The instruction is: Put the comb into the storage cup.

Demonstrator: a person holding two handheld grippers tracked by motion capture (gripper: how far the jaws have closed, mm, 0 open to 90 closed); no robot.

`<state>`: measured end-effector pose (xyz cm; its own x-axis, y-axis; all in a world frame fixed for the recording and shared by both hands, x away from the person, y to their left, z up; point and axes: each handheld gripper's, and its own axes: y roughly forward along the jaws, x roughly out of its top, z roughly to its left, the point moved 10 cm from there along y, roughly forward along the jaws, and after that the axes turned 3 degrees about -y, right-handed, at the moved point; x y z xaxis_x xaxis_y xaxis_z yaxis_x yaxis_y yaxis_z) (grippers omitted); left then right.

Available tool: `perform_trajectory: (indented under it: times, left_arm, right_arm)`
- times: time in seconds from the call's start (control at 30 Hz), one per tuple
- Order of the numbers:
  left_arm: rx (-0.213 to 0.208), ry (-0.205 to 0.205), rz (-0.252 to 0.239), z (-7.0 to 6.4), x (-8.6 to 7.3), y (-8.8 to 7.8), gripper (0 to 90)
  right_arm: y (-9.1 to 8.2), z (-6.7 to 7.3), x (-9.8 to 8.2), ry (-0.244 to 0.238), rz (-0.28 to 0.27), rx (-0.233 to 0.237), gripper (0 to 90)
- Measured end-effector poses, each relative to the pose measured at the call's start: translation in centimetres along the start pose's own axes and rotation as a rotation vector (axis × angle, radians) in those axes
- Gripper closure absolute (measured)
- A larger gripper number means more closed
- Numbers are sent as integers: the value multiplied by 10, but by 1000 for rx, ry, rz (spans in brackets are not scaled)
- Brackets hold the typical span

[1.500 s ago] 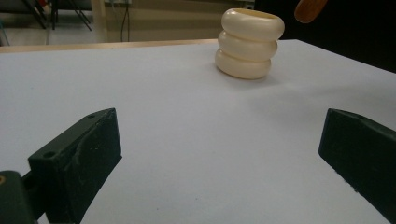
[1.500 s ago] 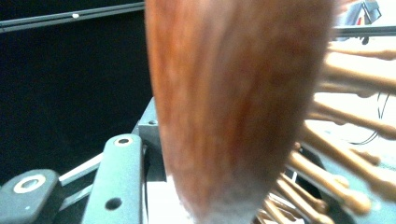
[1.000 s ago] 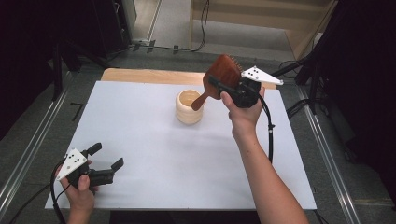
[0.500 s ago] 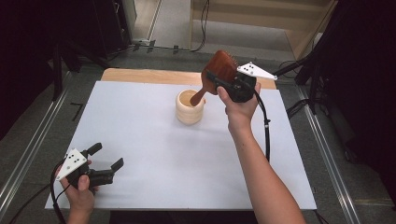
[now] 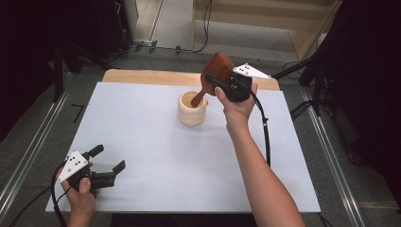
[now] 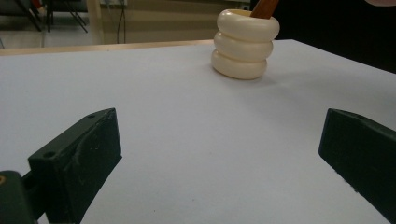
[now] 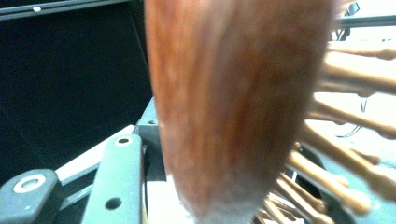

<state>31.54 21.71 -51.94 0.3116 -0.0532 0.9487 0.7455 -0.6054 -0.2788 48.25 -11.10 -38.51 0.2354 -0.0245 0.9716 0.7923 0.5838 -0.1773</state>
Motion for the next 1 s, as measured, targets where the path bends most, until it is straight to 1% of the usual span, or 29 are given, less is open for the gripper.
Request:
perform_trajectory:
  times: [0.3, 0.67, 0.73, 0.83, 0.93, 1.0]
  left_arm:
    - [-1, -2, -2, 0, 0, 0, 0]
    - [-2, 0, -6, 0, 1, 0, 0]
    - [-2, 0, -7, 0, 1, 0, 0]
    - [-2, 0, -6, 0, 1, 0, 0]
    - [3, 7, -10, 0, 1, -1, 0]
    - [2, 3, -12, 0, 1, -1, 0]
  right_arm:
    - [12, 2, -15, -2, 29, -1, 505]
    - [25, 3, -32, 18, 56, -3, 505]
    - [27, 4, -35, 18, 62, 1, 505]
    - [31, 4, -39, 13, 70, -8, 505]
    - [34, 4, -42, 24, 75, -8, 504]
    - [36, 4, -45, 29, 79, -8, 505]
